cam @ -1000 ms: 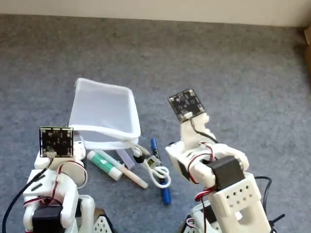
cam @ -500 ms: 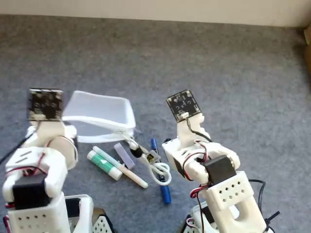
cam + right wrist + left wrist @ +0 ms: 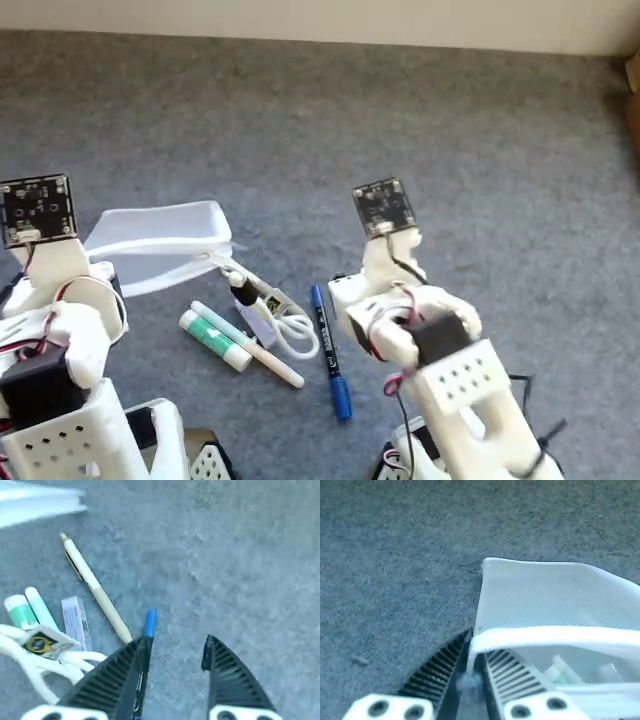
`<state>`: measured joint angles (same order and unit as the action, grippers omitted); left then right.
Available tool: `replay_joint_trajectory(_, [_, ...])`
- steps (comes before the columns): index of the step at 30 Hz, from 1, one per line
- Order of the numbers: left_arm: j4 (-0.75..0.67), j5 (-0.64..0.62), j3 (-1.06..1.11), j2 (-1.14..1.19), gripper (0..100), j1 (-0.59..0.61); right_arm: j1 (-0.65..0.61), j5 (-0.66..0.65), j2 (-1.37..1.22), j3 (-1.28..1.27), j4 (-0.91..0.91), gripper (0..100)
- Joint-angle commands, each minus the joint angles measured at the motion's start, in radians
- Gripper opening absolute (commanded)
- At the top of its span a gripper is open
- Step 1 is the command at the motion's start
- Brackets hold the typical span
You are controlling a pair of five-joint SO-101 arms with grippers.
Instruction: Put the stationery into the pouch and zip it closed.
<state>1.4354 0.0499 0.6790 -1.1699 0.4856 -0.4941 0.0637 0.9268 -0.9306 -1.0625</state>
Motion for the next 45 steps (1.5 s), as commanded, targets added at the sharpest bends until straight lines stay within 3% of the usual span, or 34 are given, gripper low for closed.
replay_joint_trajectory(1, [0.008, 0.002, -0.044, 0.012, 1, 0.025, -0.059, 0.014, -0.170, 0.021, 0.028, 17.0])
replay_joint_trajectory(24, [-0.002, 0.002, 0.018, 0.012, 1, 0.021, -0.124, 0.048, -0.610, 0.085, 0.329, 16.8])
replay_joint_trajectory(31, [0.002, 0.002, 0.018, 0.012, 1, 0.021, -0.124, 0.041, -0.734, 0.131, 0.340, 4.7])
replay_joint_trajectory(38, [0.006, 0.002, 0.018, 0.012, 1, 0.021, -0.119, 0.040, -0.774, 0.154, 0.331, 0.4])
replay_joint_trajectory(45, [0.006, 0.002, 0.018, 0.012, 1, 0.021, -0.117, -0.049, -0.759, 0.154, 0.245, 0.5])
